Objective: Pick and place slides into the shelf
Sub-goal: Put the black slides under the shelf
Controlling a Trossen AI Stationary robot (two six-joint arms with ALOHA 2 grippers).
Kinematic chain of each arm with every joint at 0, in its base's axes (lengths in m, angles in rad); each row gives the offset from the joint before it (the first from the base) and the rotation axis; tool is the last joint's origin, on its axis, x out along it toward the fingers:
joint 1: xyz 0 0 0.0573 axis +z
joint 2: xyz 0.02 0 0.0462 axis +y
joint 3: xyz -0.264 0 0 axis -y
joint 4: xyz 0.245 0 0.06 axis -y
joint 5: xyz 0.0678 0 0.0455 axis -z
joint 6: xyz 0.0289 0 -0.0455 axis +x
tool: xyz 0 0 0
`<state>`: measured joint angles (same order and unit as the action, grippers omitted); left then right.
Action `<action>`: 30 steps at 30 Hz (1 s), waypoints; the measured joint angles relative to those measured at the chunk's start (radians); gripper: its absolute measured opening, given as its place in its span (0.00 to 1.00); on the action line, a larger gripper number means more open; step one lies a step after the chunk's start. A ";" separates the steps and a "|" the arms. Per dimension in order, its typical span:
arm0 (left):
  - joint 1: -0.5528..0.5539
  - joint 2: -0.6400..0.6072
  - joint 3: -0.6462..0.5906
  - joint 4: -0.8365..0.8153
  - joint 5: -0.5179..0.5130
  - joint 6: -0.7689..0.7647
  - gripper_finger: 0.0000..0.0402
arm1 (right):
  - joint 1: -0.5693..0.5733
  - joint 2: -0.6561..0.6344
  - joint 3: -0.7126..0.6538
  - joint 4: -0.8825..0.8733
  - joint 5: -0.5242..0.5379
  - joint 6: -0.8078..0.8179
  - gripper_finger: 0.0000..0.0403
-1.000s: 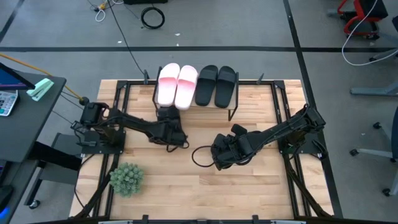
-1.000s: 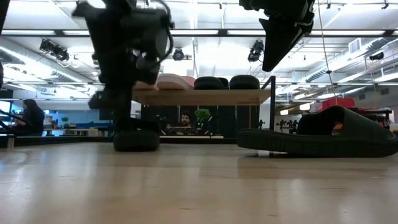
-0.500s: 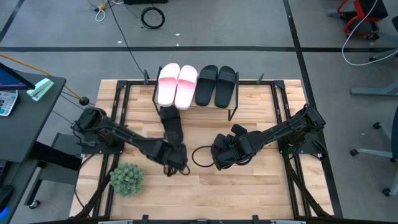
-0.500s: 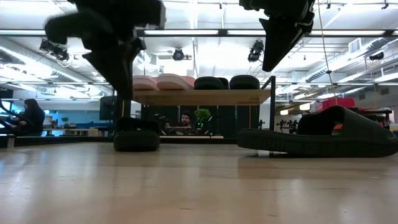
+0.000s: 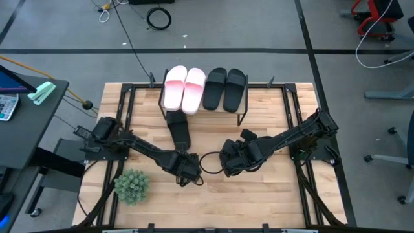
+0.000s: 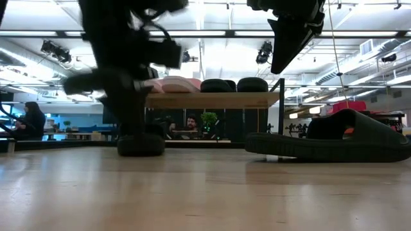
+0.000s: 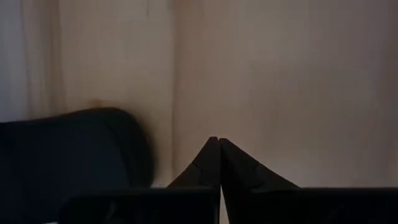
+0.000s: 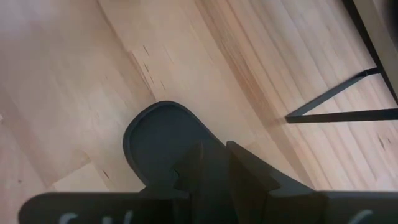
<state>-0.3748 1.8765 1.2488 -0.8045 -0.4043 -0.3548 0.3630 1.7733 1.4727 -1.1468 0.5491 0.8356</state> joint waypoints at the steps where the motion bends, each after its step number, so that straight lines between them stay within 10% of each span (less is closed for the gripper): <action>1: 0.010 0.012 0.000 -0.001 -0.009 0.000 0.01 | 0.000 0.000 0.000 0.000 0.000 0.000 0.19; 30: 0.381 0.062 -0.062 -0.173 -0.170 0.167 0.00 | 0.000 0.000 0.000 0.001 0.000 0.009 0.19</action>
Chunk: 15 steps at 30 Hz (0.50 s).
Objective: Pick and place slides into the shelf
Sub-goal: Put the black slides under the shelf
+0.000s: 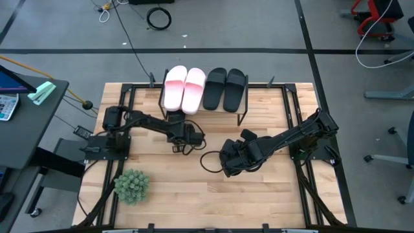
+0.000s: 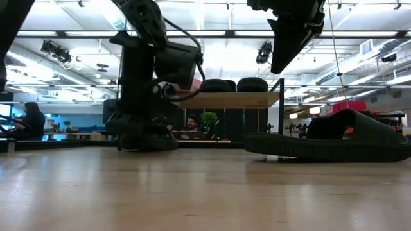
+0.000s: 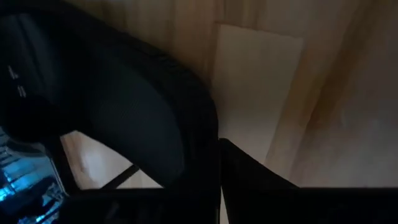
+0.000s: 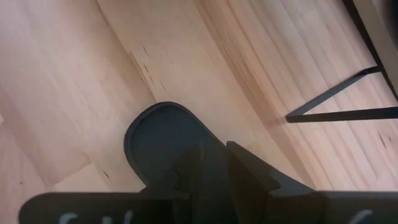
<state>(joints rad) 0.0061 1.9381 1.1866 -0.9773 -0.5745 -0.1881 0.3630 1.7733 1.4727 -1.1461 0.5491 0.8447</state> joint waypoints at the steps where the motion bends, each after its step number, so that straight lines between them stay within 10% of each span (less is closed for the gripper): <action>1: 0.010 0.000 0.000 0.006 0.001 0.016 0.00 | 0.000 0.000 0.000 0.000 0.000 0.000 0.19; 15: -0.086 -0.001 0.005 0.001 0.028 0.042 0.01 | 0.092 0.000 0.000 0.012 -0.109 0.136 0.20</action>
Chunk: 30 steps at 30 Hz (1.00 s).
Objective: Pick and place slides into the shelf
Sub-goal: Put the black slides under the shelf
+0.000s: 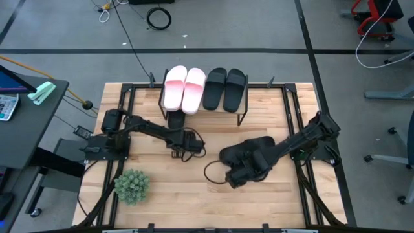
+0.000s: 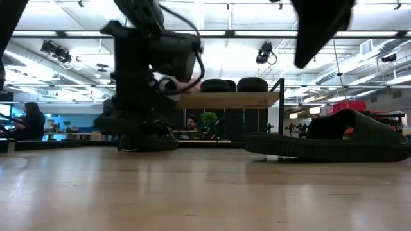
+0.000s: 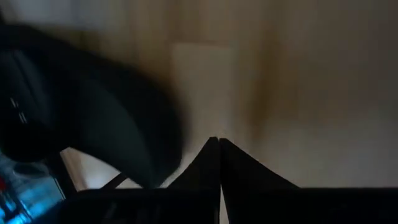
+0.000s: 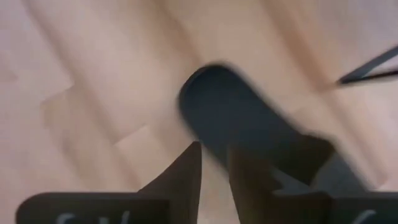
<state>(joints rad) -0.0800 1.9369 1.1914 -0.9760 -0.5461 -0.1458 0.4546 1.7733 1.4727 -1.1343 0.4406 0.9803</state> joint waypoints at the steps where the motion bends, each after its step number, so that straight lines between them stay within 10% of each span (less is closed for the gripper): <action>1: -0.018 0.000 0.004 -0.001 0.001 -0.002 0.01 | 0.013 0.000 0.000 -0.001 -0.021 0.029 0.21; 16: -0.149 -0.002 0.103 -0.042 -0.088 0.041 0.27 | -0.038 0.000 -0.204 -0.048 -0.036 0.276 0.45; 30: -0.105 -0.002 0.104 -0.042 -0.087 0.063 0.30 | -0.099 0.000 -0.301 -0.109 -0.022 0.248 0.44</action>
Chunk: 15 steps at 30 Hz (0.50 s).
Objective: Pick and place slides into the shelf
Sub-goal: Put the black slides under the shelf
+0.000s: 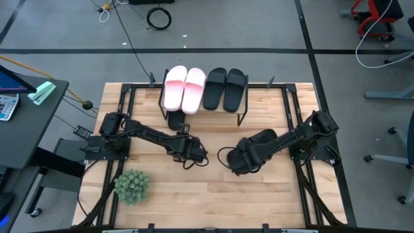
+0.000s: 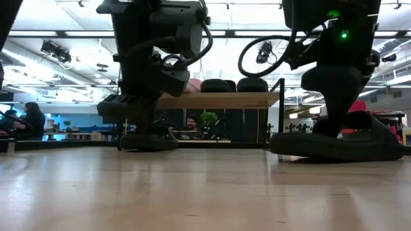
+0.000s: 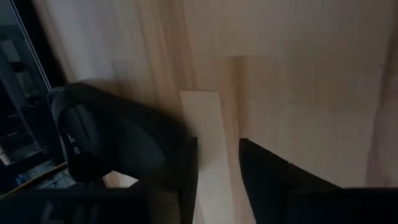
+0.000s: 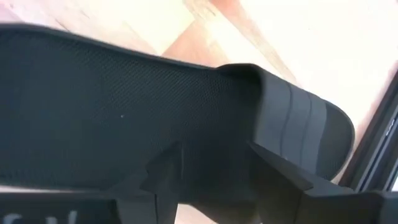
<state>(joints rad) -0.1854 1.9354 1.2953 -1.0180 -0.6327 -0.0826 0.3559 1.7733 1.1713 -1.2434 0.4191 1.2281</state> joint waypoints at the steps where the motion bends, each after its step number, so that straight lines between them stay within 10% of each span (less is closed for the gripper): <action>1: 0.004 0.000 0.000 0.000 0.000 0.000 0.30 | 0.004 0.000 0.000 0.000 0.000 -0.003 0.44; 15: 0.039 0.000 0.000 0.001 0.000 -0.003 0.28 | 0.081 0.000 0.029 -0.003 0.239 -0.145 0.44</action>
<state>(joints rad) -0.1467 1.9354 1.2953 -1.0172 -0.6327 -0.0859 0.4373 1.7733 1.2003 -1.2466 0.6585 1.0831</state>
